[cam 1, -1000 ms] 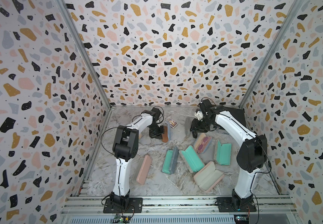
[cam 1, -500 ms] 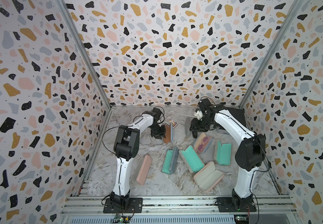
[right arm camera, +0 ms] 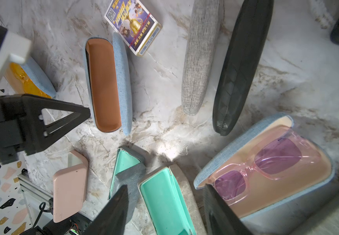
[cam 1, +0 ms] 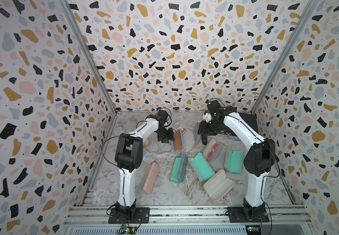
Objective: Close the glasses case
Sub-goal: Move the glasses case to the center of the board, then close the glasses case at the center of the board.
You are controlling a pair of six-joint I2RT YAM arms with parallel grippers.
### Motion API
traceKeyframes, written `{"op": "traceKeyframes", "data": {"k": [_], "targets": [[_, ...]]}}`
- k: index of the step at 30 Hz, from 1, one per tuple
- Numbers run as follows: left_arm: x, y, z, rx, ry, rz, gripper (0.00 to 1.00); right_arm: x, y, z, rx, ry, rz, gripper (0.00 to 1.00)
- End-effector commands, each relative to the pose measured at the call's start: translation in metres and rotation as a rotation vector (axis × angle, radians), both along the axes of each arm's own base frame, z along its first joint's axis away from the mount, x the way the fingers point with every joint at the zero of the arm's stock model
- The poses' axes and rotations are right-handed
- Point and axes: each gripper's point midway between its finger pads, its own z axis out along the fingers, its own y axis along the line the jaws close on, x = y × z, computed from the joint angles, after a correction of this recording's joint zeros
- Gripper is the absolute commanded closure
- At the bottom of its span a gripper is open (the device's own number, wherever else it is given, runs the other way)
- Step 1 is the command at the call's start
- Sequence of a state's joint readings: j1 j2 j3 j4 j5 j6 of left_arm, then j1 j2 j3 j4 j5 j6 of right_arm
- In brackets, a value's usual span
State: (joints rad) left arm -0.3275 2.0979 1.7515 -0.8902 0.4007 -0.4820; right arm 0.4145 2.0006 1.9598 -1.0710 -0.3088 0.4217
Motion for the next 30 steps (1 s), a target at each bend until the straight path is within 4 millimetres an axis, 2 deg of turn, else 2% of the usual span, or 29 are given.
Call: {"op": "traceKeyframes", "data": {"k": [1, 2, 3, 4, 5, 7, 8, 11, 18, 30], "targets": [[0.002, 0.012, 0.027, -0.049, -0.043, 0.008, 0.59, 0.000, 0.005, 0.006, 0.010, 0.009, 0.022, 0.41], [0.003, 0.014, 0.031, -0.068, -0.050, 0.012, 0.60, 0.002, 0.008, 0.006, 0.017, 0.009, 0.026, 0.45], [0.005, 0.017, 0.037, -0.094, -0.063, 0.019, 0.64, 0.004, 0.011, 0.003, 0.027, 0.017, 0.029, 0.57], [0.007, 0.018, 0.041, -0.128, -0.070, 0.028, 0.71, 0.006, 0.014, 0.001, 0.038, 0.026, 0.033, 0.71], [0.009, 0.022, 0.043, -0.155, -0.071, 0.042, 0.77, 0.008, 0.017, -0.002, 0.047, 0.035, 0.038, 0.80], [0.013, 0.030, 0.040, -0.202, -0.060, 0.073, 0.95, 0.011, 0.023, -0.011, 0.057, 0.066, 0.040, 0.94], [0.014, 0.033, 0.037, -0.210, -0.054, 0.082, 1.00, 0.012, 0.025, -0.014, 0.060, 0.079, 0.043, 0.99], [0.016, 0.041, 0.021, -0.207, -0.020, 0.098, 1.00, 0.017, 0.030, -0.026, 0.061, 0.103, 0.049, 1.00], [0.016, 0.038, -0.019, -0.211, 0.068, 0.116, 1.00, 0.022, 0.046, -0.060, 0.074, 0.169, 0.090, 1.00], [0.019, 0.027, -0.049, -0.190, 0.122, 0.102, 1.00, 0.027, 0.075, -0.101, 0.065, 0.214, 0.137, 1.00]]}}
